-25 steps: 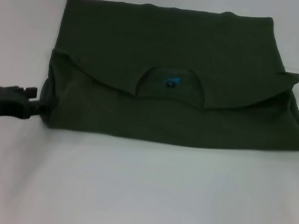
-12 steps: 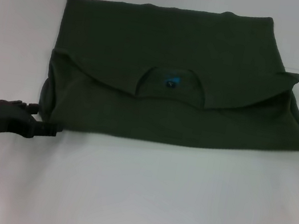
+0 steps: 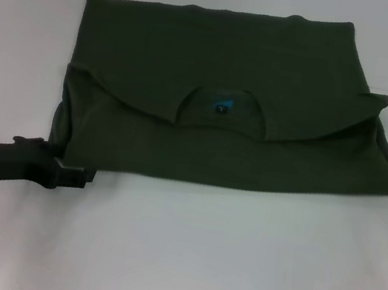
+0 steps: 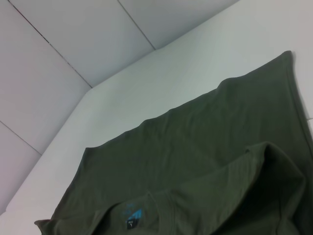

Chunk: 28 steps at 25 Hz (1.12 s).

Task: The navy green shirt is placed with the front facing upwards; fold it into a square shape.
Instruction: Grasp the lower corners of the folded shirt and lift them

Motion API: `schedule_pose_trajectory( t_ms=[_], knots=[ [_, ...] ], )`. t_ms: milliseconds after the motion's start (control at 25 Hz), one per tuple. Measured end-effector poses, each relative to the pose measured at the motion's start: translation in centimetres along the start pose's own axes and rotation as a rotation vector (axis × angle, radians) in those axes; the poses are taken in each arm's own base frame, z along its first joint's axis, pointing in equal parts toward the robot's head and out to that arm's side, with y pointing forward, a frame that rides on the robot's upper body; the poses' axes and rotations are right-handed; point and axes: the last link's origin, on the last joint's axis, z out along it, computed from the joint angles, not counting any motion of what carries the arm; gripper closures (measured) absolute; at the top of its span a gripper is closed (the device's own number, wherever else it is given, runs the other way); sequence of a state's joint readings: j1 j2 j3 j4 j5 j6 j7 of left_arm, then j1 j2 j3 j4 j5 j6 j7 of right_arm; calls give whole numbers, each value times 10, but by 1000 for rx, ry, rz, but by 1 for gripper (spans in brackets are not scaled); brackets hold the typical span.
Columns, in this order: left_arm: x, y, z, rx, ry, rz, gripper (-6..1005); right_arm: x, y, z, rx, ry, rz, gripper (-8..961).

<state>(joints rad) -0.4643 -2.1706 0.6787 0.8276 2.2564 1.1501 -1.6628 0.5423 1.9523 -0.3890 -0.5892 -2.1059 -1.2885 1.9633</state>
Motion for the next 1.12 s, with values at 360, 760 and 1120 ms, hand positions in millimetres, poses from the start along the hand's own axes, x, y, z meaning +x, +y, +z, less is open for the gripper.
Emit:
schedule_pose_trajectory(
  t_ms=[360,760,1120],
  knots=[
    [0,4,4,-14,-32,37,124,1,-2,-2,9,-4,4,236],
    [3,2,7,10,-35,52,382,3,-7,-8,24,-20,14,246],
    [7,1,8,20,-30,57,599,8,-14,-11,58,-4,16,247]
  ],
)
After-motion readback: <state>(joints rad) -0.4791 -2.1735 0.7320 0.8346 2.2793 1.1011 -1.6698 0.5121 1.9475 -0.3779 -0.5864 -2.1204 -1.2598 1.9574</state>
